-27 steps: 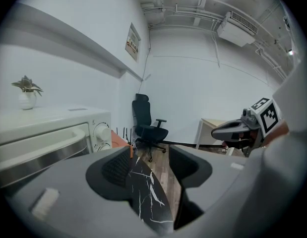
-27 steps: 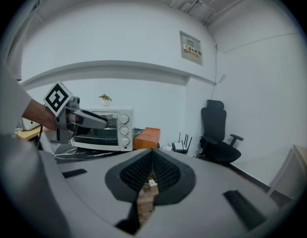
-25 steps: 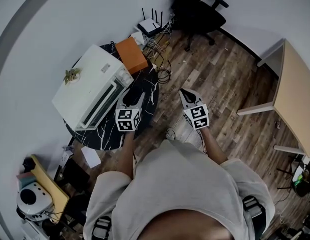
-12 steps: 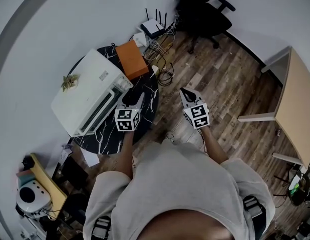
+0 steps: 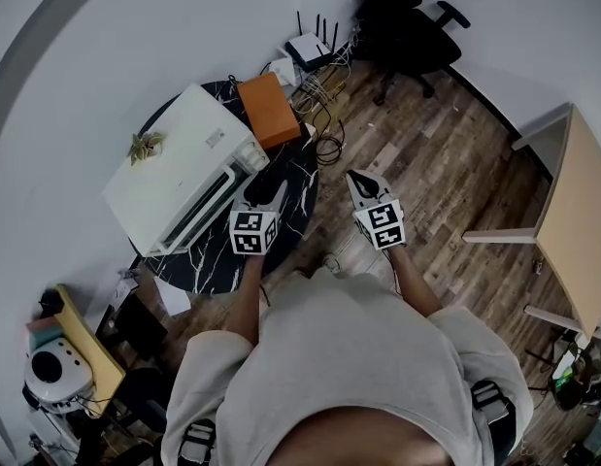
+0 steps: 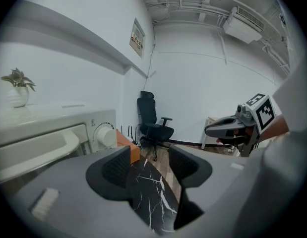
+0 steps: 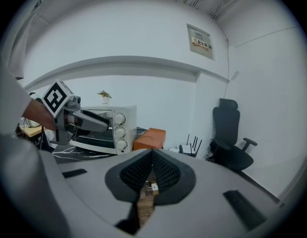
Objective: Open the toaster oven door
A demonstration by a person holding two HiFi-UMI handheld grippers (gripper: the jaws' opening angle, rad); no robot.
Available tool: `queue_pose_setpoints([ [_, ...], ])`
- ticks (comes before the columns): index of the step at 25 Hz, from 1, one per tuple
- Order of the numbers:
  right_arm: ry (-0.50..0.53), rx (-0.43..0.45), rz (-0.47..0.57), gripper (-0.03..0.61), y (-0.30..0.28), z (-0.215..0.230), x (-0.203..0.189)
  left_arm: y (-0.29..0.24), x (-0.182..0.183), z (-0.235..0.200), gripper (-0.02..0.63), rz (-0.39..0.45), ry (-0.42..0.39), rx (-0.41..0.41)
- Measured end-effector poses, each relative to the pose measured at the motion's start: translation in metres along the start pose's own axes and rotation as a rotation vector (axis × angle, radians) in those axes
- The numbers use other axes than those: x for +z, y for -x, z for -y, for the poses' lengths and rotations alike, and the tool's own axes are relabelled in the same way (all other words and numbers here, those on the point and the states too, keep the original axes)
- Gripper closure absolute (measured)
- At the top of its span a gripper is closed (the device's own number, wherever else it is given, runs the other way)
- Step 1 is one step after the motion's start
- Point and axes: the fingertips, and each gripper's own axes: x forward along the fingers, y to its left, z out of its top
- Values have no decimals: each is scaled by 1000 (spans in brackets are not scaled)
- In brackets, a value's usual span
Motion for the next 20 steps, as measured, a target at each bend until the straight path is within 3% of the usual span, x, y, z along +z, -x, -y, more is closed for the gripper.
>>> queue_pose_setpoints([
  [13, 86, 157, 16, 565, -47, -111, 35, 86, -33, -42, 376, 27, 55, 78],
  [20, 132, 275, 17, 565, -60, -176, 38, 132, -60, -66, 376, 33, 108, 165],
])
